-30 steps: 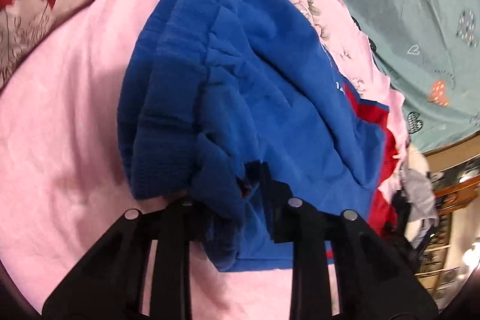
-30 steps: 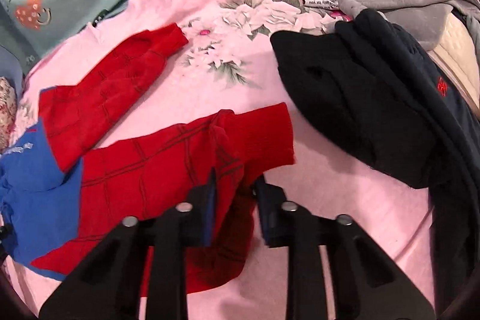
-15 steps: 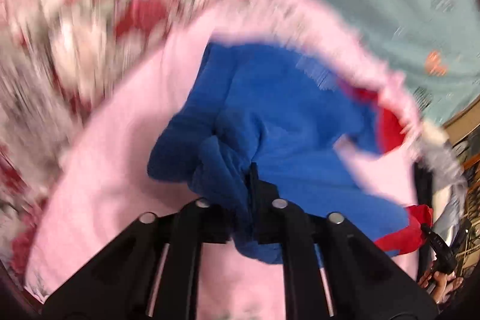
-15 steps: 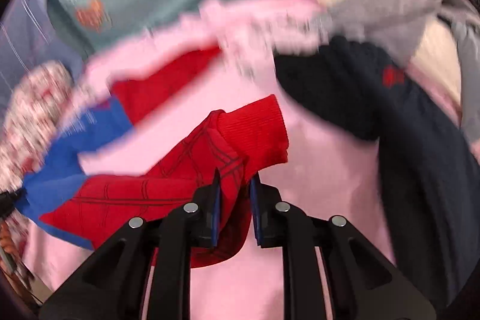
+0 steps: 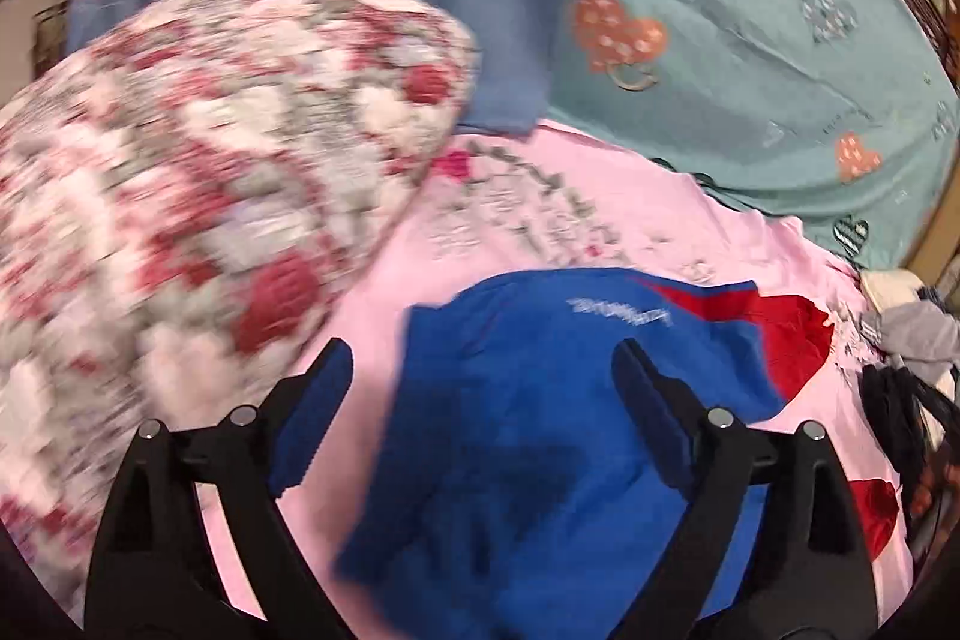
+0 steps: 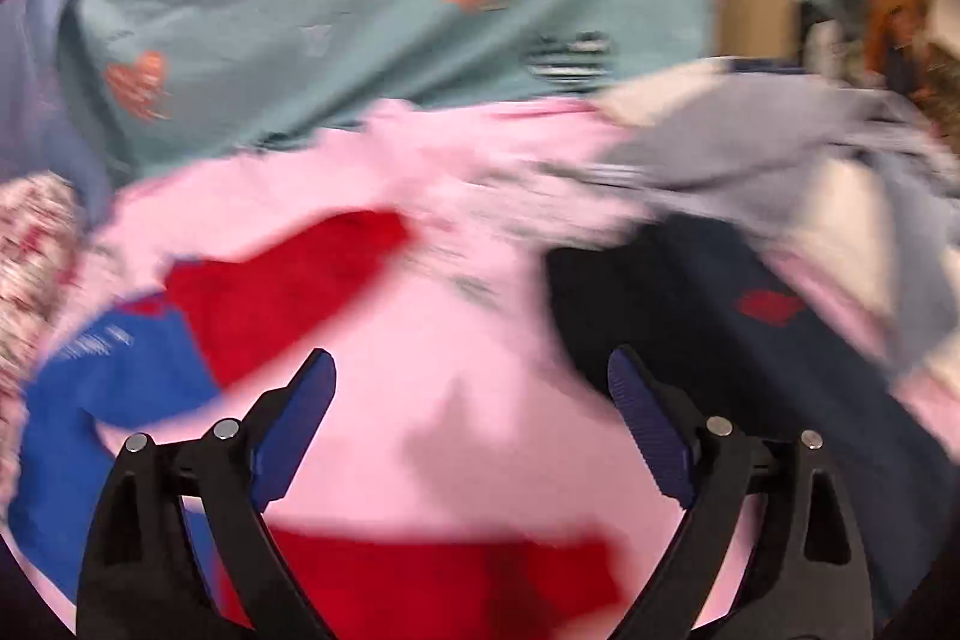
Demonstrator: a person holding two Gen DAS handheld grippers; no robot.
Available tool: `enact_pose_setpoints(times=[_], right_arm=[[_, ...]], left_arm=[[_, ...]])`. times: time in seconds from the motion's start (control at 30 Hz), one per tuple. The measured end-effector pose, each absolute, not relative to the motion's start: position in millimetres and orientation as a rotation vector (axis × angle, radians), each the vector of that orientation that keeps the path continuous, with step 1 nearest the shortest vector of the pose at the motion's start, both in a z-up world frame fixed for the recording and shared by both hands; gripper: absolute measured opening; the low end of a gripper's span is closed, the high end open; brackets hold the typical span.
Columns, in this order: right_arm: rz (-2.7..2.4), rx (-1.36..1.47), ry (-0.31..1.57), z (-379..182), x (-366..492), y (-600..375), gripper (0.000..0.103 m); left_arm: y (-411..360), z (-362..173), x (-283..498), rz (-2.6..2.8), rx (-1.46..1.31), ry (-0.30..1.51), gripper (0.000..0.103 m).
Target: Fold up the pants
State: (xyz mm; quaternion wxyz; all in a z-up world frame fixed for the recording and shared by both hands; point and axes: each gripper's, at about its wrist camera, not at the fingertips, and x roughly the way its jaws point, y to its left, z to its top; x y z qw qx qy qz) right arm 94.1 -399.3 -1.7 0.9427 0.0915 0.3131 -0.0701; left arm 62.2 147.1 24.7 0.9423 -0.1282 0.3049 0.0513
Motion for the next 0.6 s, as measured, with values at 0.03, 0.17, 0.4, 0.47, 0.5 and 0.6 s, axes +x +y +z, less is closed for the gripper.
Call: enact_pose_setpoints(times=[0.03, 0.17, 0.4, 0.47, 0.5, 0.6], right_arm=[[-0.114, 0.195, 0.65, -9, 128, -393, 0.092], [-0.055, 0.273, 0.811, -51, 232, -389, 0.087], [-0.094, 0.251, 0.929, -74, 275, -365, 0.005], [-0.153, 0.257, 0.818, -42, 249, -388, 0.005], [-0.197, 0.248, 0.794, -34, 237, -399, 0.005], [-0.18, 0.273, 0.914, -56, 208, -444, 0.028]], left_arm=[[136, 18, 85, 0.072, -0.257, 0.651, 0.09], [110, -27, 139, 0.081, -0.293, 0.845, 0.088], [108, -79, 148, 0.12, -0.227, 0.968, 0.086], [112, -83, 152, 0.129, -0.211, 0.976, 0.085], [110, -84, 153, 0.133, -0.194, 0.978, 0.085], [99, -87, 157, 0.137, -0.106, 0.996, 0.085]])
